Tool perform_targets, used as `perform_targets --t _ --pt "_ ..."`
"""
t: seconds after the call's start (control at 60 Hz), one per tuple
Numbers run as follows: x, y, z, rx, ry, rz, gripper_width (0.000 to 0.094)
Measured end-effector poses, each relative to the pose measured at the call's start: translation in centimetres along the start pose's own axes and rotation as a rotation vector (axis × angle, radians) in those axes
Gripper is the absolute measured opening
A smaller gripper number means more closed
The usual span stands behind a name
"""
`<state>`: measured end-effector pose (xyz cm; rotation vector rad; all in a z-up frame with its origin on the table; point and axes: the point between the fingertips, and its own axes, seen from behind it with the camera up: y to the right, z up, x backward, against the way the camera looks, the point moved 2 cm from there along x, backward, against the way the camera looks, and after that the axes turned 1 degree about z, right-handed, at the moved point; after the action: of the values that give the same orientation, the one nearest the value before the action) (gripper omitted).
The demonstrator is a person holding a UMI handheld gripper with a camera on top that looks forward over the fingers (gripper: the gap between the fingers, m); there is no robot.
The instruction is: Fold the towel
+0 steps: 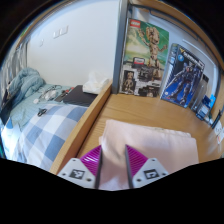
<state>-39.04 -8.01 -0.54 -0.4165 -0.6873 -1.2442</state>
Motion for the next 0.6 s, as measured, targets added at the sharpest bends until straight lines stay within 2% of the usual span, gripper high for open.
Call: perform_targets --t 0.067,0.083,0.1,0.117,0.233,0.333,0.467,0.583,0.6 --pt "-0.2 1.2 0.2 0.017 0.005 -0.050 0.0115" --pt "-0.2 1.3 0.4 0.018 0.011 -0.052 0.0068" --pt "-0.8 1.9 1.5 0.016 0.007 -0.050 0.0066" --pt "-0.2 1.3 0.1 0.006 0.006 -0.041 0.0066" --pt "0.5 1.2 0.4 -0.035 -0.032 0.024 0.0066" --pt "3.5 3.5 4.3 -0.127 0.032 0.043 0.0065" --pt "7.2 9.8 7.2 -0.218 0.092 -0.008 0.0066" --pt "9.2 17.6 6.7 -0.268 0.095 -0.115 0.0064" --pt "9.2 18.5 6.4 -0.269 0.090 -0.133 0.0091"
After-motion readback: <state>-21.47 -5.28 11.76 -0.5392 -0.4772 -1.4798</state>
